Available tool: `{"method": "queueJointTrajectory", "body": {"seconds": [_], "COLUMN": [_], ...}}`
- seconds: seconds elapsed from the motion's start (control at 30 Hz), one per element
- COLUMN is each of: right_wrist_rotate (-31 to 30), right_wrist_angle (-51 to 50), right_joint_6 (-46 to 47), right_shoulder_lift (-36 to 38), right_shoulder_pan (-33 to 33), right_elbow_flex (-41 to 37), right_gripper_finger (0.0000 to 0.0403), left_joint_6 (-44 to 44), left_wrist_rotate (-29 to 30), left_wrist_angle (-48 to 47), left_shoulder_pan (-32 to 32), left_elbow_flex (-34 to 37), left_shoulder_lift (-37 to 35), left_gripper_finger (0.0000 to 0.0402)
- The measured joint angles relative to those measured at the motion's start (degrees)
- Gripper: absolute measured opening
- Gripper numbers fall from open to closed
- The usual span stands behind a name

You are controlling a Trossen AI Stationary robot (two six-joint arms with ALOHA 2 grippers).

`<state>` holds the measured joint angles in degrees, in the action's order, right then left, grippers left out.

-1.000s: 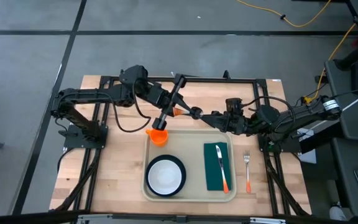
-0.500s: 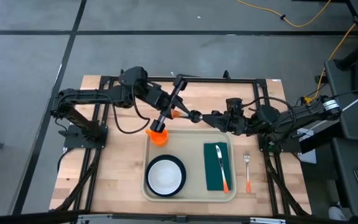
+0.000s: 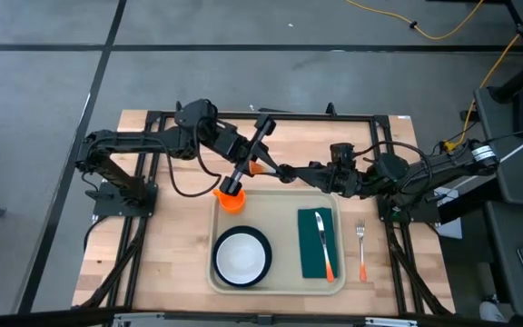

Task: Set up tray
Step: Put the orange spoon on the green napkin to the left of the orange knife

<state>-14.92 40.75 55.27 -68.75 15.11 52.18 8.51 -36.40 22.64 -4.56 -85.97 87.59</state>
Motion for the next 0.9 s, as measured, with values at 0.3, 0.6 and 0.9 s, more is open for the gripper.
{"method": "queueJointTrajectory", "body": {"seconds": [0.3, 0.6, 0.9], "right_wrist_rotate": [0.0, 0.0, 0.1], "right_wrist_angle": [0.0, 0.2, 0.1], "right_joint_6": [0.0, 0.2, 0.8], "right_shoulder_lift": [0.0, 0.0, 0.0], "right_shoulder_pan": [0.0, 0.0, 0.0], "right_elbow_flex": [0.0, 0.0, 0.0], "right_gripper_finger": [0.0095, 0.0093, 0.0093], "left_joint_6": [-0.3, -0.4, -1.2], "left_wrist_rotate": [0.3, 0.0, -0.8], "left_wrist_angle": [0.3, 2.7, 3.0], "left_shoulder_pan": [0.0, 0.0, -0.5], "left_elbow_flex": [0.0, 0.0, 0.0], "left_shoulder_lift": [0.2, 1.7, 2.5], "left_gripper_finger": [0.0004, 0.0004, 0.0004]}}
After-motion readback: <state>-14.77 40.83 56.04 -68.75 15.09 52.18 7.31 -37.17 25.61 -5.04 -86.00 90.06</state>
